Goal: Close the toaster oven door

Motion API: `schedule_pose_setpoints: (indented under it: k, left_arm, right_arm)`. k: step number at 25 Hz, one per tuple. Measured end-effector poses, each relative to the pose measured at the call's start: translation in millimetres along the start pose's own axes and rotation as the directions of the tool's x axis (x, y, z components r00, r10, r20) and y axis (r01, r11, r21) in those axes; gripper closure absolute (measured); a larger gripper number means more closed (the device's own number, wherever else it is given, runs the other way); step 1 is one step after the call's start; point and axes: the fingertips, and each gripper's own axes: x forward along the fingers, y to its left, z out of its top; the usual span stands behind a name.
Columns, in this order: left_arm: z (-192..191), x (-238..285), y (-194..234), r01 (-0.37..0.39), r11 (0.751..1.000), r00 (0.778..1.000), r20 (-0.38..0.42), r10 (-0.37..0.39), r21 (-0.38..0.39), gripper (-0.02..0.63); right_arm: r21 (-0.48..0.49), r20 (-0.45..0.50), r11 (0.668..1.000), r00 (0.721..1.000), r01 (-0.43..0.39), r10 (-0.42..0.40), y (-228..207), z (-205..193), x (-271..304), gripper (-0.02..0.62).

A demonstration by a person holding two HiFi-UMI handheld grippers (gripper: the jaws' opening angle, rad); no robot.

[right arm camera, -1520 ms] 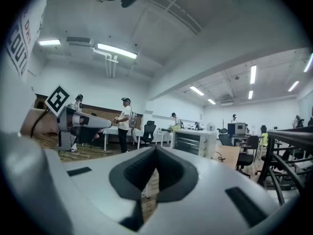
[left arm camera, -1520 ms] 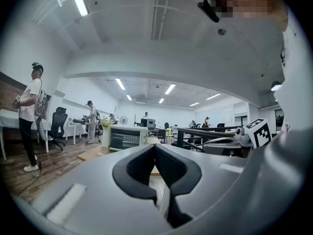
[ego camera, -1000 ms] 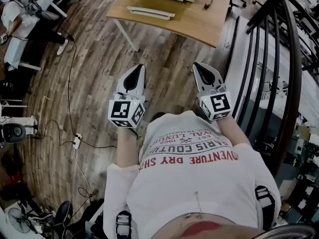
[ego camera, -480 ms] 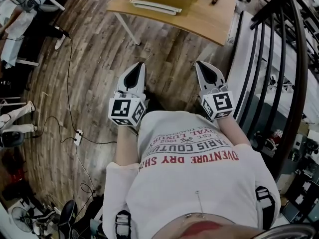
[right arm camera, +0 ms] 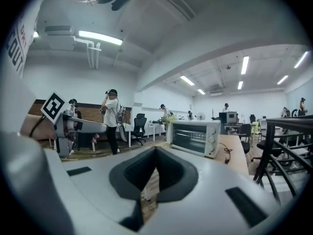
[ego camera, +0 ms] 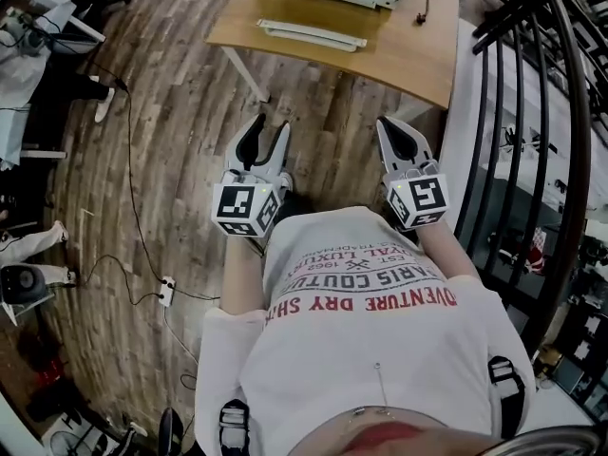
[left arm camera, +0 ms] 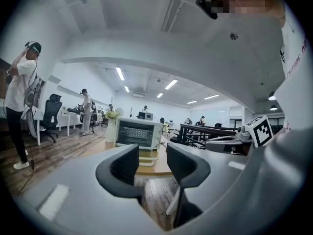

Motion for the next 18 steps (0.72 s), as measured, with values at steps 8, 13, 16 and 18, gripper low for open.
schedule_pose_setpoints:
  k: [8, 13, 16, 18]
  left_arm:
    - [3.9, 39.8, 92.8, 0.090, 0.995, 0.993, -0.077, -0.092, -0.030, 0.437]
    - [10.5, 56.7, 144.5, 0.157, 0.987, 0.981, -0.115, -0.159, -0.020, 0.437]
    - [5.4, 67.8, 165.7, 0.184, 0.983, 0.972, -0.143, -0.186, -0.028, 0.437]
    - [-1.2, 76.6, 174.4, 0.199, 0.979, 0.966, -0.160, -0.202, -0.036, 0.437]
  right_arm:
    - [0.031, -0.060, 0.994, 0.993, 0.109, -0.107, 15.5, 12.9, 80.1, 0.591]
    - [0.062, -0.067, 0.980, 0.980, 0.190, -0.186, 23.0, 18.9, 128.6, 0.591]
    - [0.077, -0.081, 0.972, 0.973, 0.224, -0.218, 26.2, 14.6, 146.7, 0.591]
    - [0.083, -0.094, 0.968, 0.969, 0.238, -0.230, 27.0, 10.6, 155.1, 0.591]
